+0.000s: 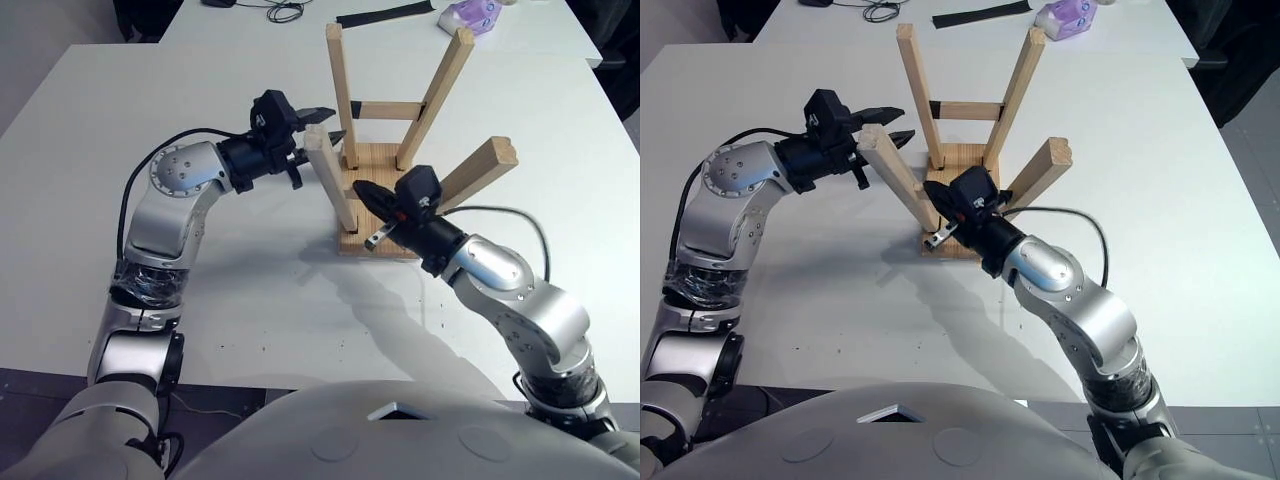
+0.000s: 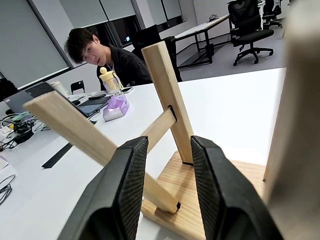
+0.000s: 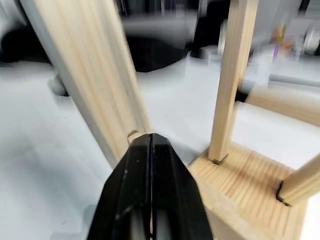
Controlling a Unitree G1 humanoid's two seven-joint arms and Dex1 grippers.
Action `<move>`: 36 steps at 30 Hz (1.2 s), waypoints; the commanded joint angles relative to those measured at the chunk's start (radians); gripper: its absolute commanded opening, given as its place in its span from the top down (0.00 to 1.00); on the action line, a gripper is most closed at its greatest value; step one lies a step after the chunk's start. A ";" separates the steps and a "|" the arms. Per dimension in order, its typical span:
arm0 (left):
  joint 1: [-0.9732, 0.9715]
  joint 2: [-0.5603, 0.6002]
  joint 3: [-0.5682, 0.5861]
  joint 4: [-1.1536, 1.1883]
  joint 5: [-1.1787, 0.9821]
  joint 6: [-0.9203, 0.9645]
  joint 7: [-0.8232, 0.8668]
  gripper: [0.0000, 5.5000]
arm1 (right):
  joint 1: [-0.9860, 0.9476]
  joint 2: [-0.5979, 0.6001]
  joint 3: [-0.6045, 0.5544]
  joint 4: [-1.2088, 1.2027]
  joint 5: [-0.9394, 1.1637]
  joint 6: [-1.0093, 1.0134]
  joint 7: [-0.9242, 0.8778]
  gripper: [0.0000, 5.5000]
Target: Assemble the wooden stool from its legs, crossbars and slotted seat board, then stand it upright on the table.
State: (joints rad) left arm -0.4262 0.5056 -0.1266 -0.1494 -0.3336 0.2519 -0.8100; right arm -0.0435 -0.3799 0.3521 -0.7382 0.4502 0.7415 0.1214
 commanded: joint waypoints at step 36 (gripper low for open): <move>0.451 -0.181 0.196 -0.374 0.128 0.248 0.554 0.48 | 0.163 -0.176 -0.622 0.019 0.146 -0.108 -0.119 0.85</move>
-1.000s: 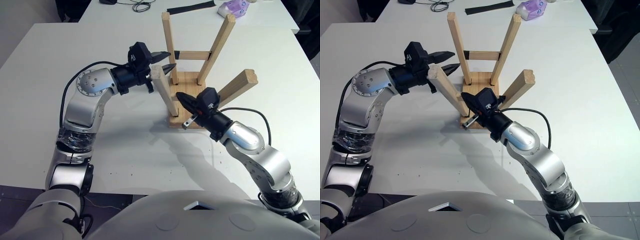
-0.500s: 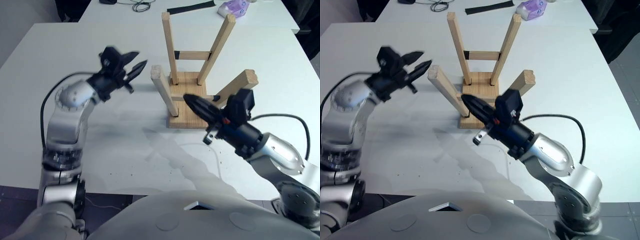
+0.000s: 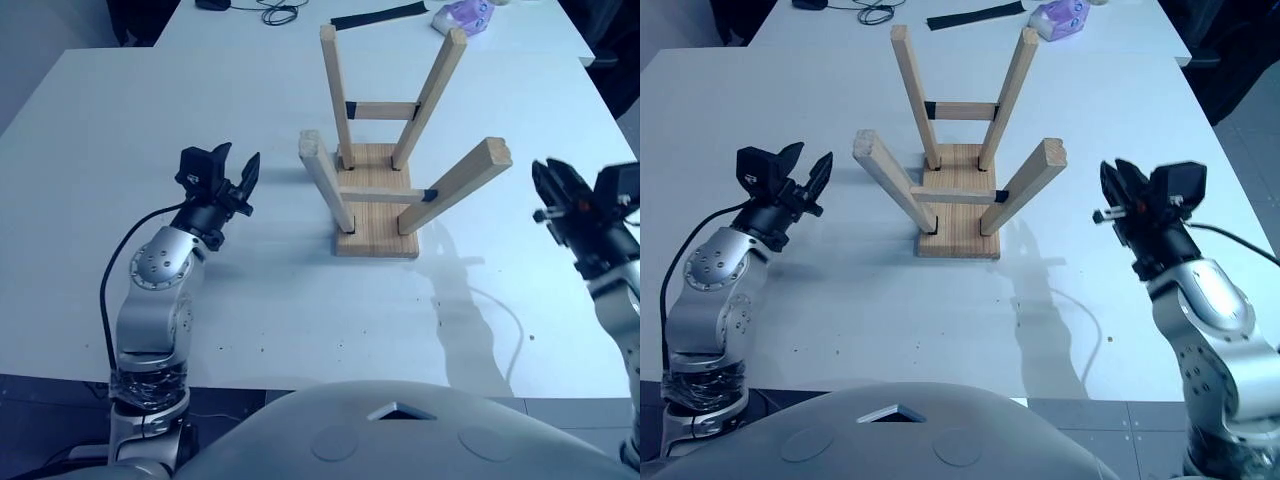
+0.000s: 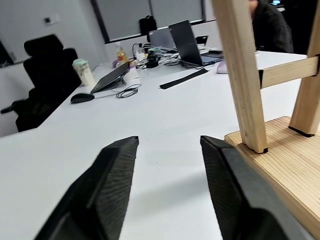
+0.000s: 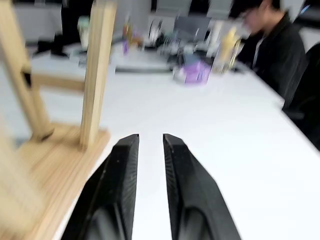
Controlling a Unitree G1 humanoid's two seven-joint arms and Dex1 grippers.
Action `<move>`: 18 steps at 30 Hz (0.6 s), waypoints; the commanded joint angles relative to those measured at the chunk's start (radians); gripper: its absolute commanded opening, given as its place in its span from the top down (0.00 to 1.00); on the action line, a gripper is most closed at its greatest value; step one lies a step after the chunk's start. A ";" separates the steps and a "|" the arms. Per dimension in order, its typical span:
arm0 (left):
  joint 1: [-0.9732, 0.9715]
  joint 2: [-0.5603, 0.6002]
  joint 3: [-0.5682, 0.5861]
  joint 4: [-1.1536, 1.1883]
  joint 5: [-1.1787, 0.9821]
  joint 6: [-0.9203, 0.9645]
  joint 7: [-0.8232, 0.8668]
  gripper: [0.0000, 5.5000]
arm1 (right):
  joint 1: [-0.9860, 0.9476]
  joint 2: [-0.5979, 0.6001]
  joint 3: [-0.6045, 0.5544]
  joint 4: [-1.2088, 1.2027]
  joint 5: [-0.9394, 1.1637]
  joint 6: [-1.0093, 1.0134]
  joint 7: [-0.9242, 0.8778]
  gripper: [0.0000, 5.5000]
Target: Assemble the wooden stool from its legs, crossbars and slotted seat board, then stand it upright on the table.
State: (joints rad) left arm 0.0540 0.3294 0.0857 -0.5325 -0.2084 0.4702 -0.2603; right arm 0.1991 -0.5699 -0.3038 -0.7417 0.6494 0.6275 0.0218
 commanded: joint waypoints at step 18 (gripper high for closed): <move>-0.343 0.045 -0.266 -0.084 -0.040 0.334 -0.071 0.48 | -0.398 0.366 0.363 0.025 -0.343 0.208 -0.318 0.85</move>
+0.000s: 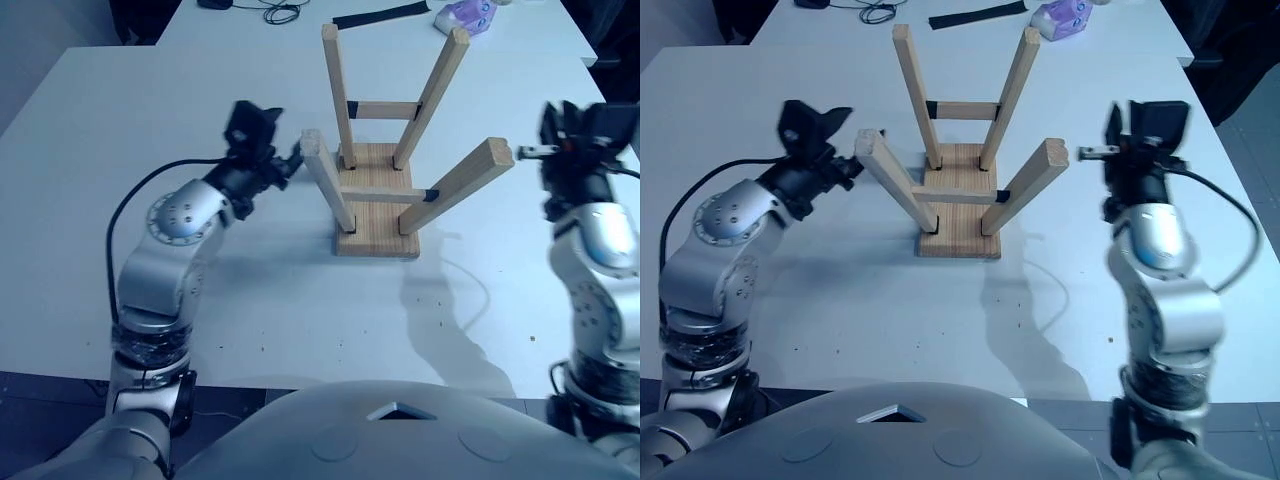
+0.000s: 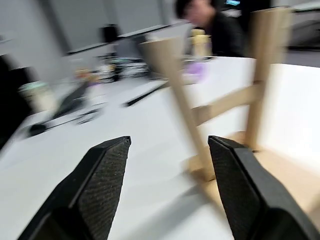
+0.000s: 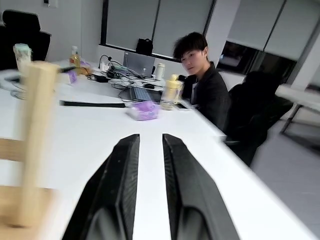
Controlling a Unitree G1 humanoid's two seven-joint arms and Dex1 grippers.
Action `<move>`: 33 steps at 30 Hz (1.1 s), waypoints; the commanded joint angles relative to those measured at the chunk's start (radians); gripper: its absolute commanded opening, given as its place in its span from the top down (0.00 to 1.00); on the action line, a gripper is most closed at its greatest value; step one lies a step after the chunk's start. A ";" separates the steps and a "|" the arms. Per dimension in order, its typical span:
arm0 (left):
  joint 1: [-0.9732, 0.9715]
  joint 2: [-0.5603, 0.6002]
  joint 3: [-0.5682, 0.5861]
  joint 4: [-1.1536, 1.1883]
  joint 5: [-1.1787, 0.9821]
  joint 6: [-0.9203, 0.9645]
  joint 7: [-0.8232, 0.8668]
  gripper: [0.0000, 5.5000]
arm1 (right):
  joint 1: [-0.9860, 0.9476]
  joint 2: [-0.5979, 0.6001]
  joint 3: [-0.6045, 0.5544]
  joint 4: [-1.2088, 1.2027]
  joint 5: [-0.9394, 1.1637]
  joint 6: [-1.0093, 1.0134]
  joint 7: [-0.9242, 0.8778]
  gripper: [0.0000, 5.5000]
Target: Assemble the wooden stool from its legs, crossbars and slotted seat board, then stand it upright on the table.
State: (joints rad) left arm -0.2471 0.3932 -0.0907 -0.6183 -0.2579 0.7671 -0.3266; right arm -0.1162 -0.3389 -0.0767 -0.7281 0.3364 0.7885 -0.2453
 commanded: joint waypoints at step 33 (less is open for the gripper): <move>0.009 0.020 -0.077 -0.021 0.063 0.072 -0.047 0.48 | -0.075 0.239 0.252 -0.039 -0.157 0.151 0.121 0.85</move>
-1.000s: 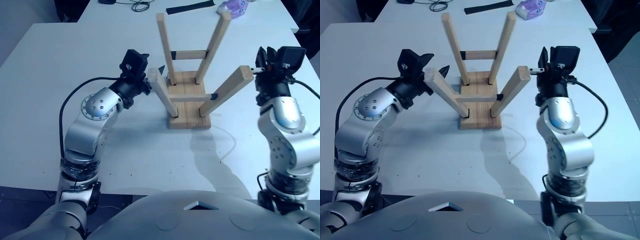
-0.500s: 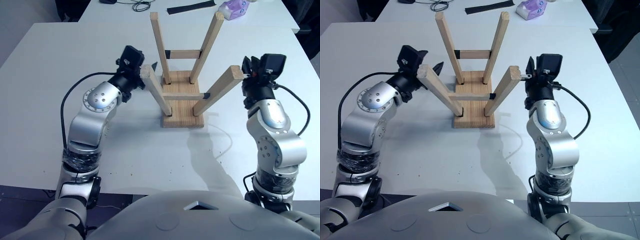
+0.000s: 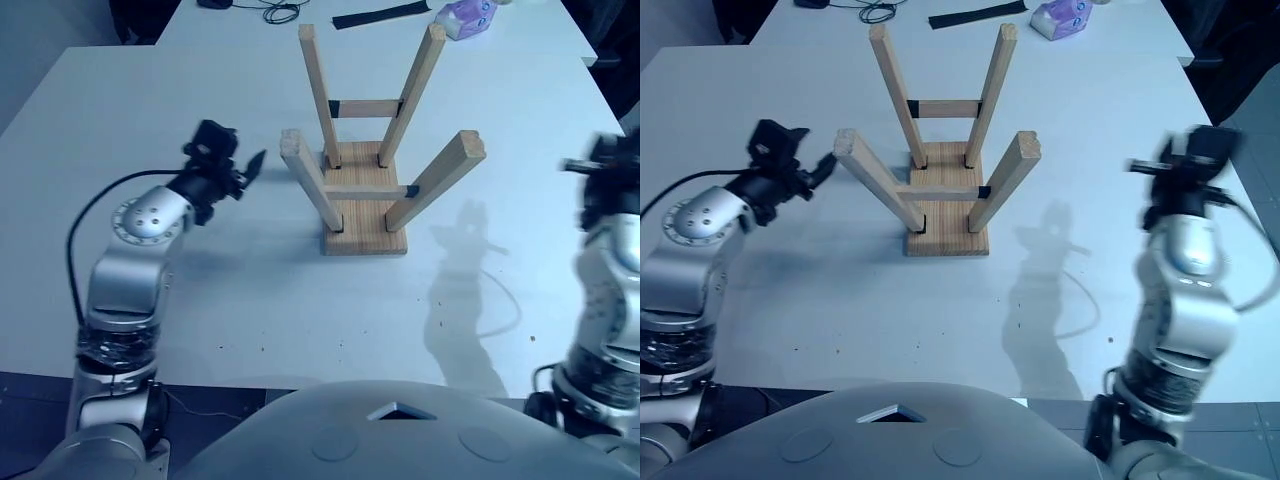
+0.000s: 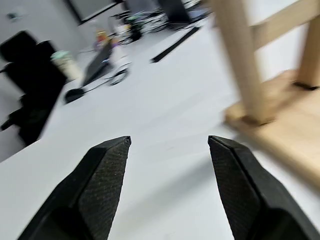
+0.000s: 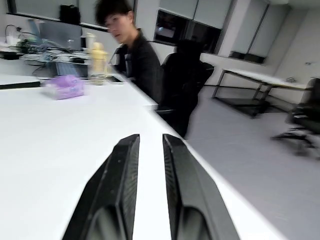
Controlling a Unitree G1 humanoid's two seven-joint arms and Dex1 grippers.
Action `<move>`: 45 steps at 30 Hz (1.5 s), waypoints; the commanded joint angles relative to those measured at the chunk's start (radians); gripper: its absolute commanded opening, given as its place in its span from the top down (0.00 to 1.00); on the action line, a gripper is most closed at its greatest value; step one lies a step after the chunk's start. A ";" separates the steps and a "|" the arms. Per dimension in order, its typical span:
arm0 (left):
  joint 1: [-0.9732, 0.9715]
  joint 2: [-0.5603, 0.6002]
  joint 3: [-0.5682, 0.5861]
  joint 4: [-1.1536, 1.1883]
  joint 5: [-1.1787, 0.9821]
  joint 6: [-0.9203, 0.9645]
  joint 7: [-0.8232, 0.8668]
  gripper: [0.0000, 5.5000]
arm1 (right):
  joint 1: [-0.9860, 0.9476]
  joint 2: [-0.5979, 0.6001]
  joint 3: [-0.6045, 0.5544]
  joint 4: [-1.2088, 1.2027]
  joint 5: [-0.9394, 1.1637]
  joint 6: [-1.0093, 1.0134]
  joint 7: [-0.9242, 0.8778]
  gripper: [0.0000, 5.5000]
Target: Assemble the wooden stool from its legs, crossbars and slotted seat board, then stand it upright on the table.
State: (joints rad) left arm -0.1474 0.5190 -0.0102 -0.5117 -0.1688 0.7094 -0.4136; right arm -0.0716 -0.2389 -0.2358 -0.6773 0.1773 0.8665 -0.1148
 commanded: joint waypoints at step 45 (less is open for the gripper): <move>-0.012 -0.081 -0.317 -0.104 -0.179 -0.198 -0.294 0.48 | 0.303 -0.620 0.347 -0.073 -0.074 -0.092 0.707 0.85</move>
State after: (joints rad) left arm -0.1446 0.4510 -0.3162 -0.6159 -0.3391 0.4812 -0.7215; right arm 0.2649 -0.8759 0.0933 -0.7644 0.1173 0.7815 0.6084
